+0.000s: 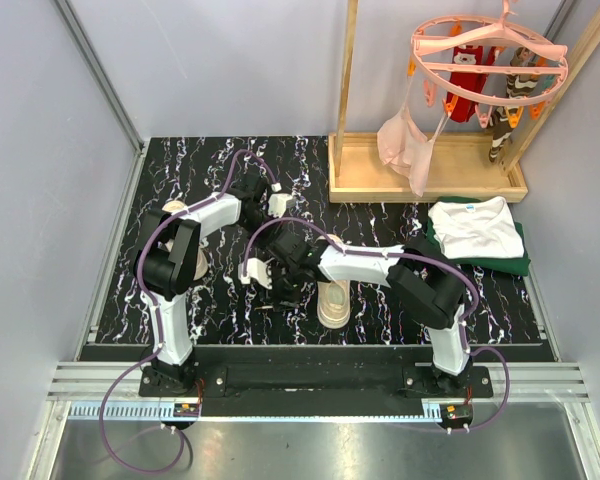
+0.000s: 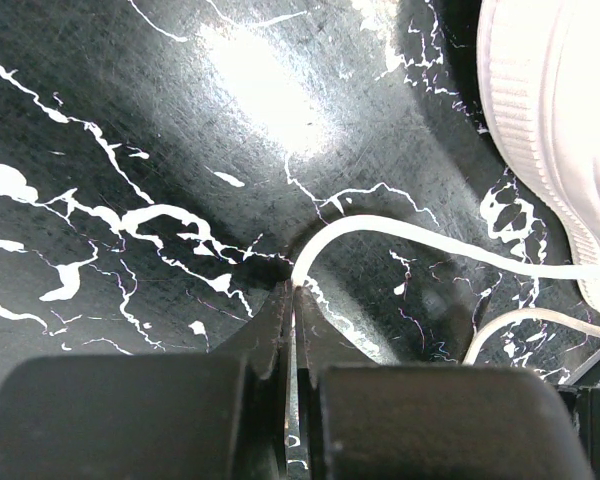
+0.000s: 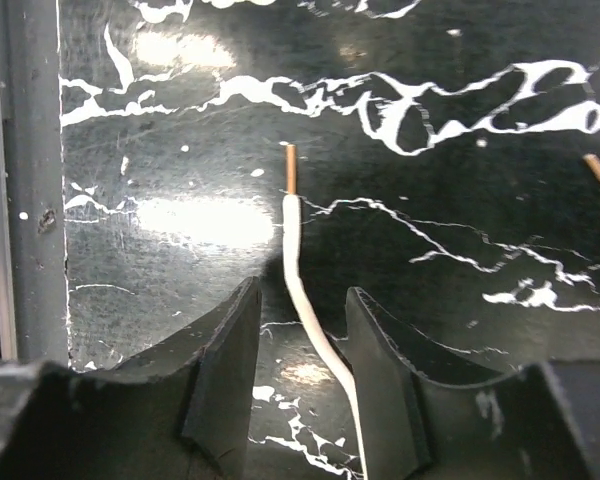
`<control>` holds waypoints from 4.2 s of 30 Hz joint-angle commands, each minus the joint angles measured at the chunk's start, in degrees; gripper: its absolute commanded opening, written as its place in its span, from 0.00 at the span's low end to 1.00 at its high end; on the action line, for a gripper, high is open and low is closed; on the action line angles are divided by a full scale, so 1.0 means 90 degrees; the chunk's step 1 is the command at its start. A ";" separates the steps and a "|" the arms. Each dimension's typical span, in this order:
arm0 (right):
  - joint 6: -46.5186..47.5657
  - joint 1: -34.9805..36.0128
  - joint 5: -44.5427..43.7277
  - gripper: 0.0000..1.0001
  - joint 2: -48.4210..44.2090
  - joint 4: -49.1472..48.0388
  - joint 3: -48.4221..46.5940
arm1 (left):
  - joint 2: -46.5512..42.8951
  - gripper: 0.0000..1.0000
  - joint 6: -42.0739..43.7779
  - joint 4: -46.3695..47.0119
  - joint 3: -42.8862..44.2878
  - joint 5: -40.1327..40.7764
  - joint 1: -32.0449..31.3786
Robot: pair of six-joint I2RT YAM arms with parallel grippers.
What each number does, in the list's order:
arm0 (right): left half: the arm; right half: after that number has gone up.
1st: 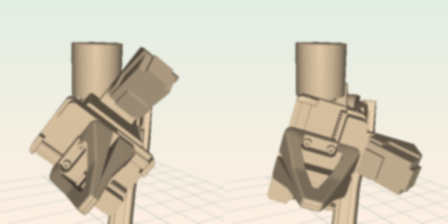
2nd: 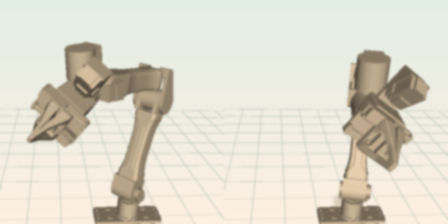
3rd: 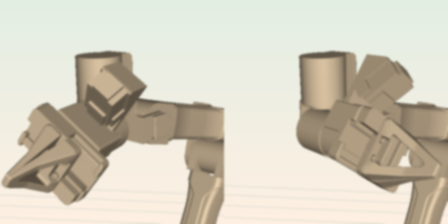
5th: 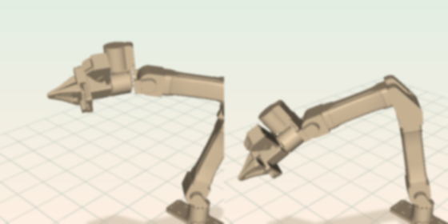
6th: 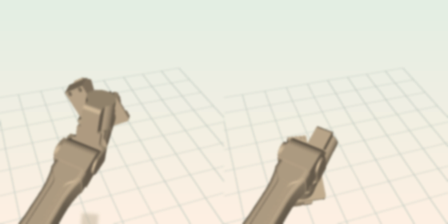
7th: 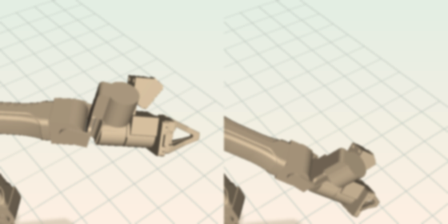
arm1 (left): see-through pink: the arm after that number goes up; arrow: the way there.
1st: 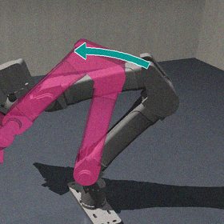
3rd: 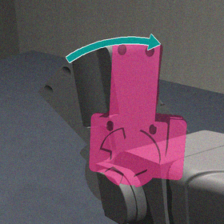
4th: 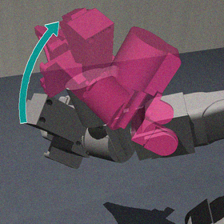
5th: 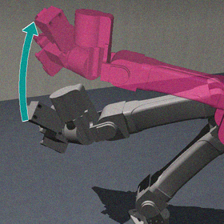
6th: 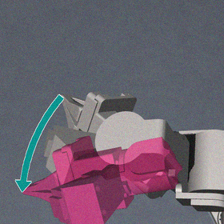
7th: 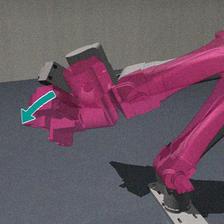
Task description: Tie the shoes
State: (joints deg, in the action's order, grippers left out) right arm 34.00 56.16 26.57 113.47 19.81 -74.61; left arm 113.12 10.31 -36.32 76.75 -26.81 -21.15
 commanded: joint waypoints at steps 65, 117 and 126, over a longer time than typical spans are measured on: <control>-0.1697 -0.2578 0.0428 0.00 -0.4180 0.1696 0.2089 | -0.3702 0.15 0.3611 -0.0516 -0.2727 0.0400 -0.1088; -0.2381 -0.2441 0.0134 0.00 -0.4883 0.1011 0.2909 | -0.0938 0.31 -0.1116 0.1252 0.0017 -0.2041 -0.1654; -0.2342 -0.2441 0.0202 0.00 -0.4864 0.0972 0.2880 | -0.0763 0.30 -0.1126 0.1291 0.0036 -0.2041 -0.1820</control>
State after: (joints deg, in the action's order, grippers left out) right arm 13.02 33.76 27.97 70.83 30.70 -48.12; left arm 105.27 0.67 -26.85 74.67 -43.03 -36.86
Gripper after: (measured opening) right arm 0.006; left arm 0.303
